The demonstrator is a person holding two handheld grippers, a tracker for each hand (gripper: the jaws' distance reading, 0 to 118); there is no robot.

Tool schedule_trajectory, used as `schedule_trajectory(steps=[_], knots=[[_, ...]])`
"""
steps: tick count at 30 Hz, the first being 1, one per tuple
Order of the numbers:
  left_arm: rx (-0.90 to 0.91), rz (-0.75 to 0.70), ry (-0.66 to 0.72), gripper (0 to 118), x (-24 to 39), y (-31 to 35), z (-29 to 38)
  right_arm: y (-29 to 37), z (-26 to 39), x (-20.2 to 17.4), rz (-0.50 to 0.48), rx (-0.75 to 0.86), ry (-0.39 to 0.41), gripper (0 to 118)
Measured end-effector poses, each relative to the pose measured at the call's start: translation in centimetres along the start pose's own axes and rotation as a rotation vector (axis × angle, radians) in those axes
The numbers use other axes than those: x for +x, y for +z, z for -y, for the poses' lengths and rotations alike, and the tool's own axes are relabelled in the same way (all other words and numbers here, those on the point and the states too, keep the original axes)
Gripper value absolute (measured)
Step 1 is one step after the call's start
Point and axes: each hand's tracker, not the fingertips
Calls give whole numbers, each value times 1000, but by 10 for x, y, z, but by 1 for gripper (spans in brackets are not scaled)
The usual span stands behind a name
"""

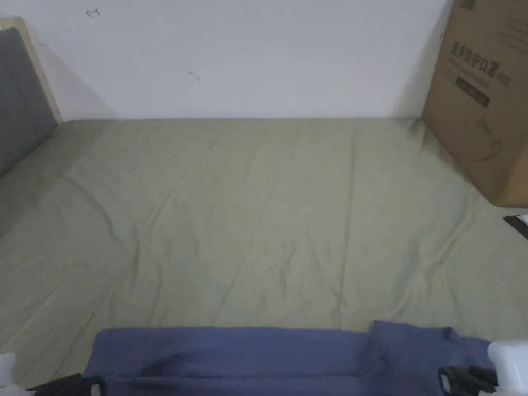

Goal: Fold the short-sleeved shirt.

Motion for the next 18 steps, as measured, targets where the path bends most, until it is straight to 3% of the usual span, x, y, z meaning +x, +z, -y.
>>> schedule_trajectory(steps=[2,3,7,12,13,14,15,18], knots=[[-14,0,-2,11,-3,0,12,-8,3,-26,-46,-4,50,3],[-23,12,-6,0,-6,1,17,-12,4,-40,-56,2,75,3],[-34,58,-7,0,-18,8,30,-28,5,-77,-94,-29,164,2],[48,122,103,0,-46,19,25,-35,0,-103,-181,-39,154,2],[60,142,134,2,-53,19,21,-36,-1,-107,-177,-31,161,2],[65,165,173,11,-60,18,17,-37,-2,-110,-172,-26,168,2],[63,187,208,40,-68,15,13,-39,-3,-112,-169,-21,171,2],[-10,267,259,69,-93,-5,-2,-40,-6,-116,-192,16,146,2]])
